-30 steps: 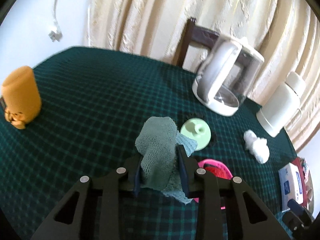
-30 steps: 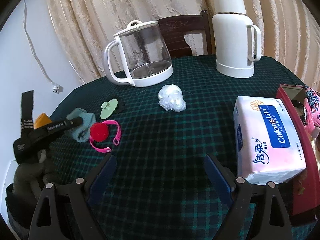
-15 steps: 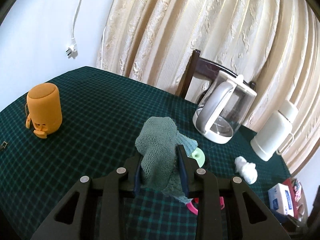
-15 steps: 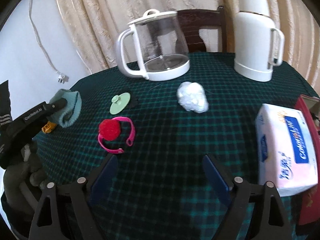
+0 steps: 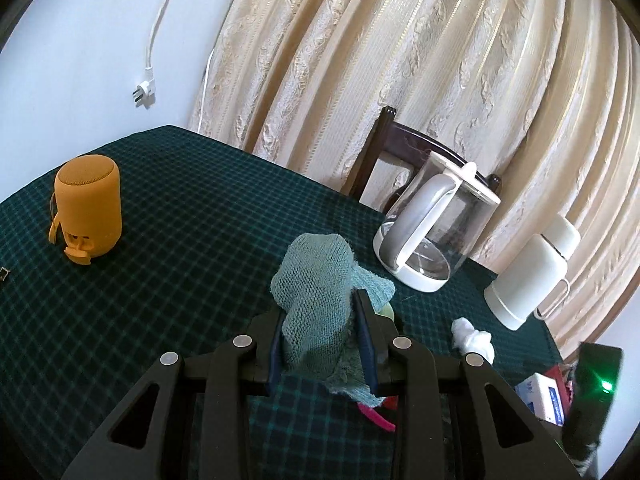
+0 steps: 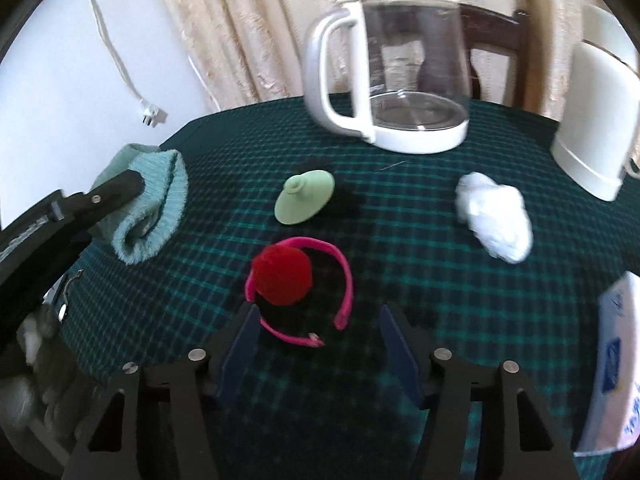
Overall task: Organize soft objects
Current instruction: 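Grasp the red pompom with the right tool while the left tool lifts the green cloth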
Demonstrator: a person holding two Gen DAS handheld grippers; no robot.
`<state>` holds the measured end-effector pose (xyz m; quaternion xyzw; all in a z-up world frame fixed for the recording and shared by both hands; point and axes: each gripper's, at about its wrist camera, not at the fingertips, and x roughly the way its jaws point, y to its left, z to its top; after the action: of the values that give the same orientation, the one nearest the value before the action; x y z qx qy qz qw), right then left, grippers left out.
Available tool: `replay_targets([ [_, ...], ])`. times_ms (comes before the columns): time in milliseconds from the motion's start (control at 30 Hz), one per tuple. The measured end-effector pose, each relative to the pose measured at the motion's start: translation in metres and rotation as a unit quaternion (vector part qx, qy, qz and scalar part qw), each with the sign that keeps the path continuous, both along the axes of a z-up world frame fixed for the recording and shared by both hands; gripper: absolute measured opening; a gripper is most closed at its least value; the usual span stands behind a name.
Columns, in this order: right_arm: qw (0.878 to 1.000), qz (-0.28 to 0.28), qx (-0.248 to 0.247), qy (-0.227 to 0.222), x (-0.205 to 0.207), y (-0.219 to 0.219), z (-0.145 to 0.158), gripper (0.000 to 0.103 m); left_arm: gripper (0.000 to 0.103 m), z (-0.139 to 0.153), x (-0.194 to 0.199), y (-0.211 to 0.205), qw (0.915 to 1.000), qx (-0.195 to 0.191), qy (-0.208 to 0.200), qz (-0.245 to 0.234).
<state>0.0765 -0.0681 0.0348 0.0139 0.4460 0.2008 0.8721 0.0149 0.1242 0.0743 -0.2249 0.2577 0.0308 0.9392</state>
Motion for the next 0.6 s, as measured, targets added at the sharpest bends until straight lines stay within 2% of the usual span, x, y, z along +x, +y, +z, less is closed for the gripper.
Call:
replay_targets([
  [133, 1.0, 0.01, 0.0, 0.012, 0.012, 0.012, -0.006, 0.058, 0.032, 0.001, -0.002, 0.0, 1.0, -0.005, -0.002, -0.001],
  [367, 1.0, 0.018, -0.004, 0.007, 0.023, 0.027, -0.01, 0.057, 0.032, 0.001, -0.004, 0.001, 0.9999, -0.009, -0.002, -0.004],
  [600, 1.0, 0.025, 0.005, 0.016, 0.027, 0.031, -0.018, 0.043, 0.032, 0.001, -0.002, 0.0, 0.9999, -0.011, 0.0, -0.006],
])
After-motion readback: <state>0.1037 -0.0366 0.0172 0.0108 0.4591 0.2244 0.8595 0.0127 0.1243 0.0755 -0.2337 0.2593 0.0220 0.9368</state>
